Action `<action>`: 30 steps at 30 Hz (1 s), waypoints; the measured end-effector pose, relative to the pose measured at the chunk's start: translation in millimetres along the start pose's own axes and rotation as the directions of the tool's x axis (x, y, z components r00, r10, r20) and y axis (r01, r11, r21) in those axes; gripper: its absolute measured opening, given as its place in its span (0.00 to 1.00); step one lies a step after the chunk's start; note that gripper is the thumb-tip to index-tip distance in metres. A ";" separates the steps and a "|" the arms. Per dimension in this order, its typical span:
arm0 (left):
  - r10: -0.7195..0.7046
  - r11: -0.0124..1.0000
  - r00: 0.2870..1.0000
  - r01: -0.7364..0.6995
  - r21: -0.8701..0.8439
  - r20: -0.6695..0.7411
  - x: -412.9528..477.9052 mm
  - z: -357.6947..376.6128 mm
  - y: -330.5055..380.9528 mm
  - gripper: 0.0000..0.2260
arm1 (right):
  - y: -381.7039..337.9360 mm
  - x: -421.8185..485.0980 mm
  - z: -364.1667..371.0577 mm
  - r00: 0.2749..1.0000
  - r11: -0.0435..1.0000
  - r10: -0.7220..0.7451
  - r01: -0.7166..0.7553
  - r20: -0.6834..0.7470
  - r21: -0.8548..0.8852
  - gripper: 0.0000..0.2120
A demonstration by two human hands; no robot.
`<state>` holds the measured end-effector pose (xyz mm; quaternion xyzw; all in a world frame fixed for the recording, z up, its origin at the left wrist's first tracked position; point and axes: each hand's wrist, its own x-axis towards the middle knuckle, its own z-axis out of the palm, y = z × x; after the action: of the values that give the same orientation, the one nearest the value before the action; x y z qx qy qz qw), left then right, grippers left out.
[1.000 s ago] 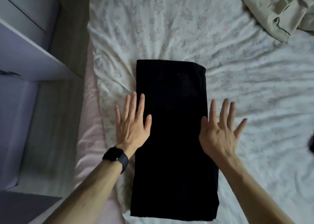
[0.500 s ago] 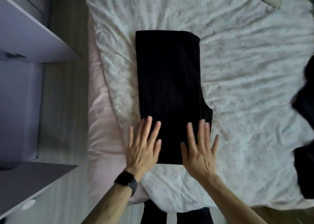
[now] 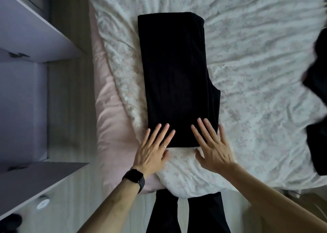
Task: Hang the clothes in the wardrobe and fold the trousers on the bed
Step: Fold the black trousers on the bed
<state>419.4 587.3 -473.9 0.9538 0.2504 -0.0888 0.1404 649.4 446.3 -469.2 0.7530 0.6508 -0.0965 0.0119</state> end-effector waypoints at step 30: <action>-0.143 0.990 0.971 0.141 0.024 0.189 -119.3 -128.9 112.0 0.32 | -64.2 -116.7 -147.1 0.976 0.955 0.081 -0.134 0.202 0.265 0.31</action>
<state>386.0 480.0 -298.5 0.9212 0.3031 -0.1908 0.1522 589.8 363.1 -299.2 0.7691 0.5846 -0.2569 -0.0269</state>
